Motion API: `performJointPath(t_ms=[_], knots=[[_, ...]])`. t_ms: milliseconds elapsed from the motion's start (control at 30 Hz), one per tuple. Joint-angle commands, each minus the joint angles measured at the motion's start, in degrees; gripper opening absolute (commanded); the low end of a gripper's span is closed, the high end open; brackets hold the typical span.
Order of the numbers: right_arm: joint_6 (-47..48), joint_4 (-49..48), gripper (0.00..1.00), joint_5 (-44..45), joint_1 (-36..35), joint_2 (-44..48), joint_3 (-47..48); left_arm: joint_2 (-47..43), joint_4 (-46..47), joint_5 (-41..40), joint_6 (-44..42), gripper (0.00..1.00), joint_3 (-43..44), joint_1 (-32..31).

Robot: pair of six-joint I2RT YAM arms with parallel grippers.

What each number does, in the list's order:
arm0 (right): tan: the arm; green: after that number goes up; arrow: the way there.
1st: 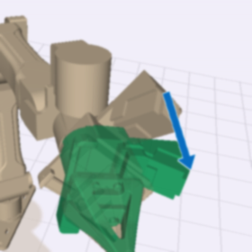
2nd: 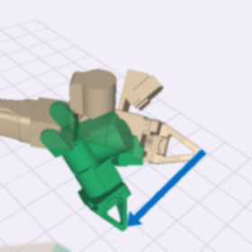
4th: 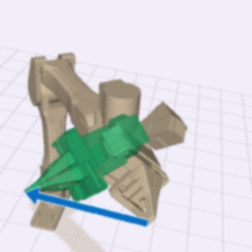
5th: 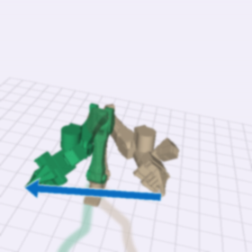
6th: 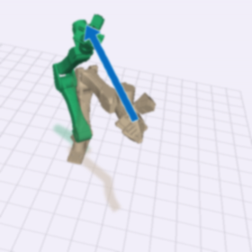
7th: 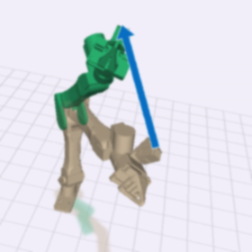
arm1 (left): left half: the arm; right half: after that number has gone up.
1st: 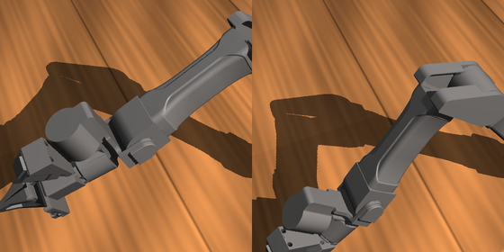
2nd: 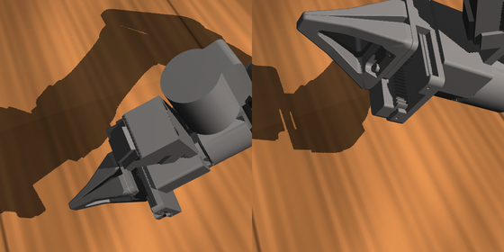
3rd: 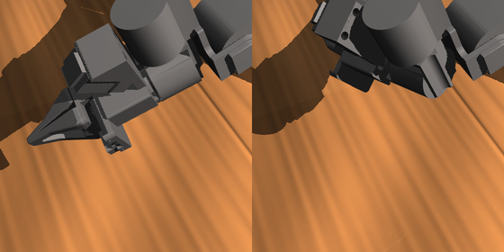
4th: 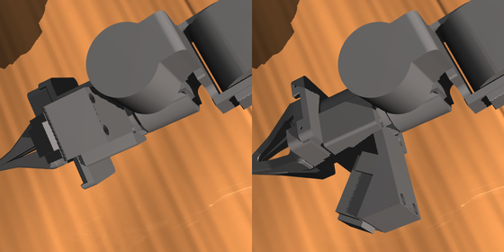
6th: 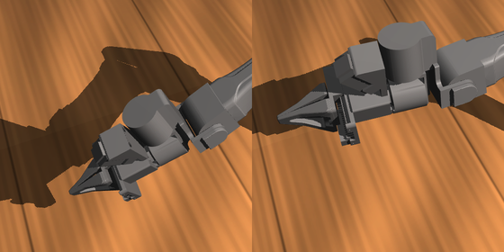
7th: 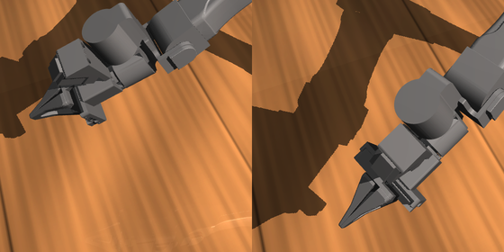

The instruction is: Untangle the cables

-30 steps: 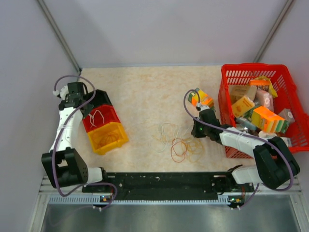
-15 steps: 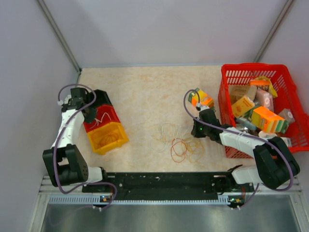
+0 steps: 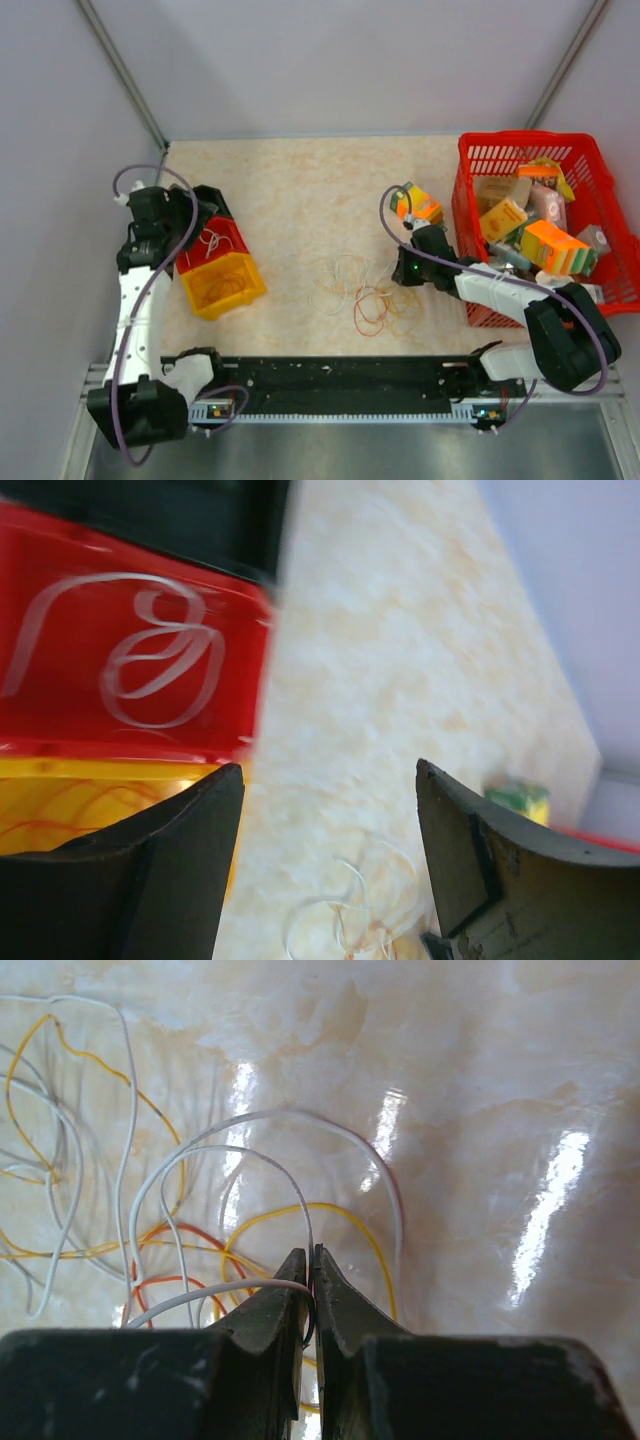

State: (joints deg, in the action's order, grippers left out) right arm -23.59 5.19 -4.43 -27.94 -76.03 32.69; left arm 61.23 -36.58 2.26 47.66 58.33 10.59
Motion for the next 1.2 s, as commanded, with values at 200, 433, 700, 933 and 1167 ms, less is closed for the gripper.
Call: performJointPath(t_ms=[200,433,700,933,1167], knots=[[-0.5,4.6,0.01,-4.9,0.2,7.8,4.2,10.2,33.4,23.2,-14.4,0.79,-2.4,-33.2],[-4.7,11.0,0.00,-7.8,0.3,17.8,9.0,19.5,38.4,29.4,-24.4,0.77,2.0,-50.9],[-8.7,14.2,0.00,-14.2,0.3,21.5,16.8,23.1,40.6,30.2,-23.3,0.82,3.5,-54.3],[-10.5,14.2,0.00,-18.0,0.3,22.2,19.5,22.0,38.7,30.2,-23.1,0.81,4.3,-54.4],[-14.7,12.0,0.00,-23.3,0.3,23.5,21.5,20.2,37.3,32.8,-21.2,0.98,6.3,-54.4]])
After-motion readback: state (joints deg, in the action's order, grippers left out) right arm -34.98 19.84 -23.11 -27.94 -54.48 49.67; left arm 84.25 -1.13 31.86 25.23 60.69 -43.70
